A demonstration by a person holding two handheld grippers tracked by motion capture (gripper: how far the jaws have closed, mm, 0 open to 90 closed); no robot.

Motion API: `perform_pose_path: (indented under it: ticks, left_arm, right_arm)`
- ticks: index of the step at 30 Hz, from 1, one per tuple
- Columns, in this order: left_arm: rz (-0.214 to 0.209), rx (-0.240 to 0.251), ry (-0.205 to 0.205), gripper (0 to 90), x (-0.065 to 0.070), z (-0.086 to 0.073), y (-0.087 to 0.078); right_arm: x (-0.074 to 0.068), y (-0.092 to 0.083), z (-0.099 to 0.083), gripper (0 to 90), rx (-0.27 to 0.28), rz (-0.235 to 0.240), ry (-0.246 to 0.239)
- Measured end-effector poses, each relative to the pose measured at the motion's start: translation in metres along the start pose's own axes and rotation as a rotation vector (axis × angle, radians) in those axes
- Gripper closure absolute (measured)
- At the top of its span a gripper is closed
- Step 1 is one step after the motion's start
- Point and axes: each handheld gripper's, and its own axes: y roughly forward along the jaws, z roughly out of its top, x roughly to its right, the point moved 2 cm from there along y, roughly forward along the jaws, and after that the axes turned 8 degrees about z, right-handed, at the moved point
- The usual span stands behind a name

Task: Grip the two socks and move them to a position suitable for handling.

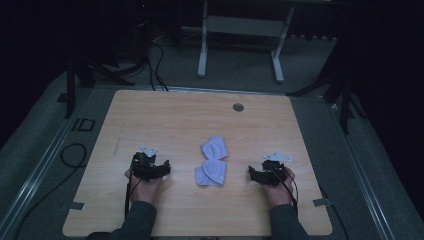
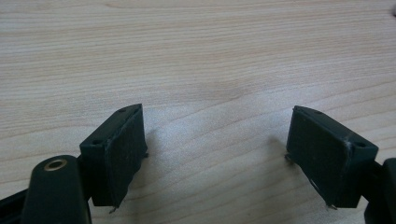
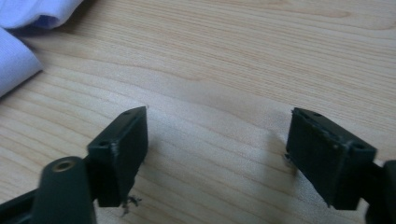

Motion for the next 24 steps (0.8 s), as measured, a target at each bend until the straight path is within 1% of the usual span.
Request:
perform_pose_path:
  ticks: [2, 4, 5, 6, 7, 8, 9, 10, 11, 13, 15, 17, 18, 20, 23, 24]
  left_arm:
    - [0.002, 0.002, -0.002, 19.8, 0.0, 0.0, 0.0]
    - [0.006, 0.0, -0.007, 22.2, -0.001, 0.0, -0.001]
    - [0.006, 0.0, -0.007, 23.7, -0.001, 0.0, -0.001]
    - [0.008, -0.001, -0.011, 25.4, -0.002, 0.0, -0.001]
    - [0.009, 0.0, -0.011, 26.8, -0.003, 0.0, -0.002]
    - [0.009, 0.0, -0.011, 28.3, -0.003, 0.0, -0.002]
    - [0.009, 0.004, -0.011, 28.3, -0.004, 0.0, -0.002]
    - [0.008, 0.003, -0.009, 30.5, -0.004, -0.001, -0.003]
    - [0.007, 0.0, -0.009, 31.6, -0.005, 0.0, -0.003]
    - [0.008, -0.001, -0.012, 34.0, -0.005, 0.0, -0.004]
    - [0.018, -0.001, -0.018, 39.9, -0.005, -0.001, -0.005]
    - [0.023, -0.002, -0.029, 43.8, -0.005, -0.001, -0.006]
    - [0.018, -0.003, -0.033, 45.2, -0.005, -0.001, -0.007]
    - [0.011, -0.006, -0.029, 46.5, -0.004, -0.001, -0.008]
    - [0.002, -0.001, -0.011, 47.6, -0.002, 0.0, -0.01]
    - [0.002, -0.001, -0.011, 47.6, -0.002, 0.0, -0.01]
  right_arm:
    - [0.0, -0.002, 0.0, 29.6, -0.003, -0.008, 0.007]
    - [-0.001, -0.004, 0.0, 38.6, 0.002, -0.008, 0.022]
    - [-0.001, -0.004, 0.0, 38.6, 0.002, -0.008, 0.022]
    - [-0.002, -0.006, 0.0, 45.0, 0.009, 0.014, 0.028]
    - [-0.002, -0.008, 0.001, 47.2, 0.016, 0.023, 0.027]
    - [-0.002, -0.008, 0.001, 47.2, 0.016, 0.023, 0.027]
    - [-0.003, -0.009, 0.001, 50.0, 0.023, 0.031, 0.027]
    - [-0.005, -0.012, 0.002, 53.3, 0.032, 0.05, 0.021]
    - [-0.006, -0.013, 0.002, 56.4, 0.031, 0.057, 0.017]
    - [-0.009, -0.014, 0.003, 58.3, 0.036, 0.067, 0.012]
    - [-0.012, -0.015, 0.004, 59.2, 0.034, 0.085, 0.002]
    - [-0.016, -0.016, 0.004, 59.2, 0.031, 0.093, -0.018]
    - [-0.019, -0.017, 0.005, 59.2, 0.029, 0.099, -0.028]
    - [-0.023, -0.017, 0.006, 58.6, 0.028, 0.104, -0.051]
    - [-0.029, -0.017, 0.007, 58.6, 0.025, 0.114, -0.059]
    - [-0.031, -0.017, 0.008, 61.8, 0.023, 0.124, -0.069]
